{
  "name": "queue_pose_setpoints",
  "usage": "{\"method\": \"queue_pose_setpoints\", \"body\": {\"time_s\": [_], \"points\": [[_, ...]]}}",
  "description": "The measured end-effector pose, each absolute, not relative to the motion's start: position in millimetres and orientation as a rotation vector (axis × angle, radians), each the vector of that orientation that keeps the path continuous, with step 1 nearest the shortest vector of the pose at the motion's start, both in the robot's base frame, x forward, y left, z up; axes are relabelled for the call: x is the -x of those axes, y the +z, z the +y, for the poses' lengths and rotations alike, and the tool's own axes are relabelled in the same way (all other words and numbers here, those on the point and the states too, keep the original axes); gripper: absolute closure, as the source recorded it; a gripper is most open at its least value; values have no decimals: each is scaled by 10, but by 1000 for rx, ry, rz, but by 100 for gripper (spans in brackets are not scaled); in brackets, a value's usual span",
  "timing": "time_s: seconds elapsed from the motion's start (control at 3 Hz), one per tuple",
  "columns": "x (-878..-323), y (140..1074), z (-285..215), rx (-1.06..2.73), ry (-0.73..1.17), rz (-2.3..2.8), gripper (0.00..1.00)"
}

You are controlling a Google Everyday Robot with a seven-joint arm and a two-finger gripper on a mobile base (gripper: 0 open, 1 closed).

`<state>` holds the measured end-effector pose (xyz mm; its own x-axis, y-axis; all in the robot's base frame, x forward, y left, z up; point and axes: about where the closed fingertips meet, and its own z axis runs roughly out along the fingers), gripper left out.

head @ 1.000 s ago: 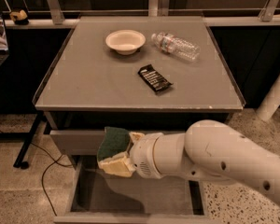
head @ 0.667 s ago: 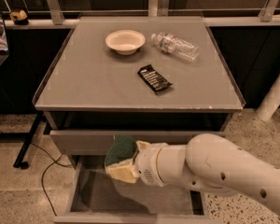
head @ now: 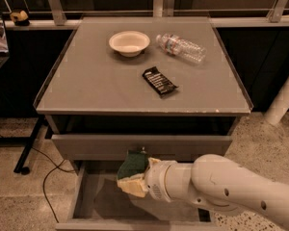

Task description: Place sponge into middle drawer

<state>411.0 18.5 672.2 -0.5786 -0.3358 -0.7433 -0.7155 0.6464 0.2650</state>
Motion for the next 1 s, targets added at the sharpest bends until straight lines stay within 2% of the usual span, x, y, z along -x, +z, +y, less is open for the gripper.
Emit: {"method": "queue_pose_setpoints", "body": {"time_s": [1.0], "points": [[-4050, 6273, 135, 753, 803, 2252, 100]]}}
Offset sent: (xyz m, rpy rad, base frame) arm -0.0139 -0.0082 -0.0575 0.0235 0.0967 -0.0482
